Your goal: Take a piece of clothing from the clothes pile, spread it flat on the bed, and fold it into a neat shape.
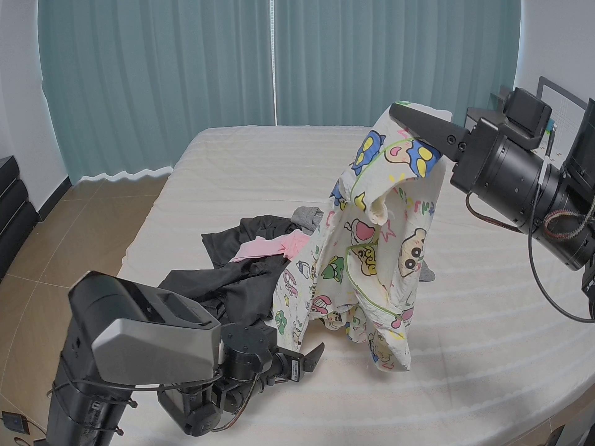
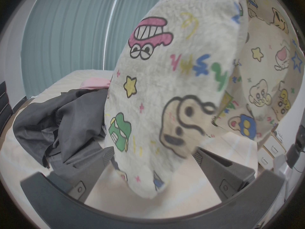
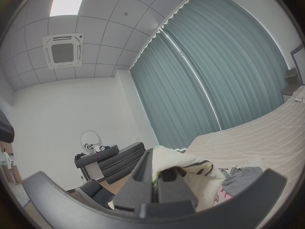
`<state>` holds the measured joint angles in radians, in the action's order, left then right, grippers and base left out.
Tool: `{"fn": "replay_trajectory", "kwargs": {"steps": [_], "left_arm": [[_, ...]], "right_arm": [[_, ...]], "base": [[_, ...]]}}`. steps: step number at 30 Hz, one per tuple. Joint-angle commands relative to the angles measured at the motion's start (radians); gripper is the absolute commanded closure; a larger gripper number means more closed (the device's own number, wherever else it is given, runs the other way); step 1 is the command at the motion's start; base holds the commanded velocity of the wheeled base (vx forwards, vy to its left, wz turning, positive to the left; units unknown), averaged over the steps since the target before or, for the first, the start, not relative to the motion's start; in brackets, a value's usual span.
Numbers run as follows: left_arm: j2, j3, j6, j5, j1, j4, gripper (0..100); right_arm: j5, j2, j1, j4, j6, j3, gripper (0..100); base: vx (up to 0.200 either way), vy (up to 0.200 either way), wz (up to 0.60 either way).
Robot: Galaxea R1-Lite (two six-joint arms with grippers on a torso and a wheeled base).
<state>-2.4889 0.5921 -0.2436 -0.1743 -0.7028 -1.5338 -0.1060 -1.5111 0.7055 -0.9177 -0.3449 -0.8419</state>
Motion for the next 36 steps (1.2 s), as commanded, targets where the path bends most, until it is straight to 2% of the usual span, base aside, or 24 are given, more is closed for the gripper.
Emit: {"fn": "replay_trajectory", "kwargs": {"steps": [1, 2, 7, 13, 15, 16, 20, 21, 23, 24, 25, 28, 29, 34, 36], "left_arm": [[-0.108, 0.058, 0.001, -0.041, 0.016, -0.035, 0], [-0.110, 0.057, -0.002, -0.044, 0.019, -0.035, 100], [-0.096, 0.002, 0.000, -0.065, 0.031, -0.037, 100], [0.058, -0.057, -0.036, -0.079, 0.080, -0.037, 100], [0.058, -0.057, -0.036, -0.079, 0.080, -0.037, 100], [0.168, -0.104, -0.071, -0.079, 0.105, -0.037, 100], [0.243, -0.138, -0.075, -0.085, 0.120, -0.037, 100], [0.363, -0.147, -0.079, -0.143, 0.124, -0.037, 100], [0.378, -0.146, -0.079, -0.151, 0.124, -0.037, 100], [0.495, -0.138, -0.075, -0.186, 0.124, -0.037, 100], [0.507, -0.137, -0.074, -0.186, 0.124, -0.037, 100], [0.593, -0.120, -0.054, -0.188, 0.132, -0.029, 100], [0.670, -0.084, 0.009, -0.192, 0.138, -0.008, 100], [0.785, 0.040, 0.121, -0.199, 0.160, 0.038, 100], [0.808, 0.115, 0.173, -0.223, 0.170, 0.070, 100]], "right_arm": [[0.002, 0.006, -0.003, -0.004, 0.000, 0.006, 100], [0.002, 0.006, -0.003, -0.004, 0.000, 0.007, 100], [0.002, 0.015, -0.035, -0.009, 0.000, 0.040, 100], [-0.008, 0.065, -0.135, -0.009, 0.000, 0.152, 100], [-0.008, 0.065, -0.135, -0.009, 0.000, 0.152, 100], [-0.011, 0.086, -0.209, -0.010, 0.000, 0.215, 100], [-0.011, 0.088, -0.270, -0.010, 0.001, 0.244, 100], [-0.009, 0.081, -0.348, -0.010, 0.010, 0.264, 100], [-0.009, 0.081, -0.356, -0.010, 0.010, 0.265, 100], [-0.006, 0.078, -0.411, -0.010, 0.009, 0.261, 100], [-0.006, 0.078, -0.417, -0.010, 0.010, 0.259, 100], [0.000, 0.084, -0.448, -0.010, 0.010, 0.247, 100], [0.006, 0.103, -0.457, -0.010, 0.009, 0.208, 100], [0.012, 0.184, -0.457, 0.005, 0.012, 0.112, 100], [0.012, 0.216, -0.454, 0.014, 0.012, 0.055, 100]], "base": [[0.000, 0.000, 0.00], [0.000, 0.000, 0.00], [0.000, 0.000, 0.00], [0.000, 0.000, 0.00], [0.000, 0.000, 0.00], [0.000, 0.000, 0.00], [0.000, 0.000, 0.00], [0.000, 0.000, 0.00], [0.000, 0.000, 0.00], [0.000, 0.000, 0.00], [0.000, 0.000, 0.00], [0.000, 0.000, 0.00], [0.000, 0.000, 0.00], [0.000, 0.000, 0.00], [0.000, 0.000, 0.00]]}}
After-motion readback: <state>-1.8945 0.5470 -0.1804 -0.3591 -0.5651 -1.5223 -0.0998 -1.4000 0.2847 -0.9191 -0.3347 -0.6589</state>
